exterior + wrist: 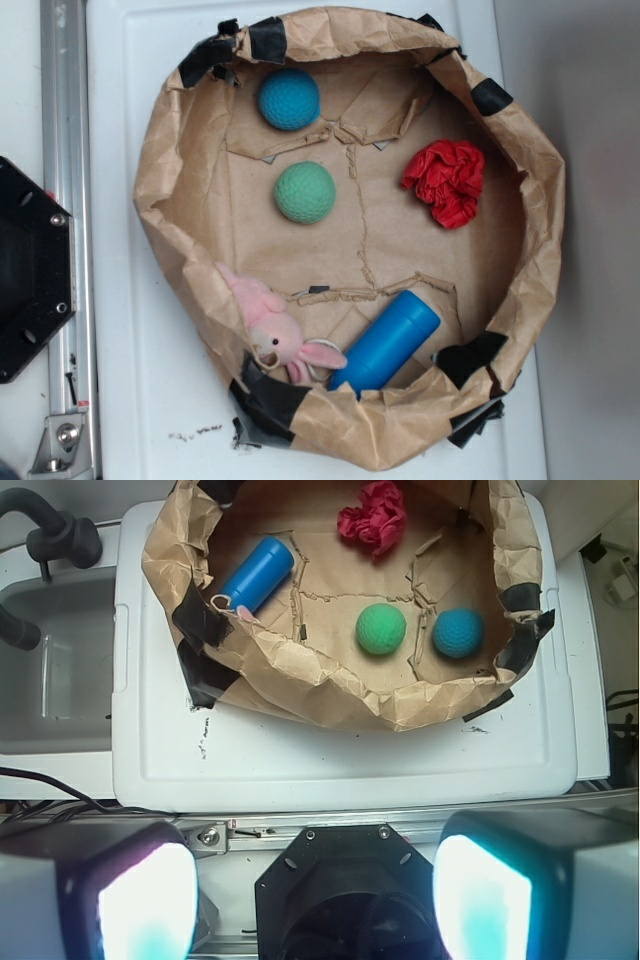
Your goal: Grab the blue bottle.
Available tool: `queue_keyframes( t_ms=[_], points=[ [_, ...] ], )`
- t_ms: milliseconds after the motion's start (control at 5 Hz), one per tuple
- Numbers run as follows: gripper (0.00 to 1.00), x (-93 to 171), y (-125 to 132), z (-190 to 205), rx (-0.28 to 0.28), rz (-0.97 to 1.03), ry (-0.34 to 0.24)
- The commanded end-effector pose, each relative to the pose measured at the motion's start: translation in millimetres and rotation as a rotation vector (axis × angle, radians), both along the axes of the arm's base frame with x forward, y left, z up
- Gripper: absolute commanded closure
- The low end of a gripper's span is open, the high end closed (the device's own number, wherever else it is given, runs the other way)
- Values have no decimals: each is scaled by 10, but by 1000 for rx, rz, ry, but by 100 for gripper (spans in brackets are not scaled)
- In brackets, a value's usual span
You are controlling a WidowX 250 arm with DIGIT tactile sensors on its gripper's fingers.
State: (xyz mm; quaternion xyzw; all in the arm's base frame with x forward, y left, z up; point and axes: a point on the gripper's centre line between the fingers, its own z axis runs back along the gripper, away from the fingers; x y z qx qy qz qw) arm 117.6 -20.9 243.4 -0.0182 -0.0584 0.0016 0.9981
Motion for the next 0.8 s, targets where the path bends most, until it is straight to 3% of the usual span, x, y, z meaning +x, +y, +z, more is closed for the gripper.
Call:
queue_keyframes(
  t_ms=[0,200,400,600],
  points=[
    [0,0,0,0,0,0,0],
    [0,500,224,-500,161,39,-160],
    [0,942,308,-808,96,239,-207],
    [0,1395,275,-1097,-21,374,-224]
  ],
)
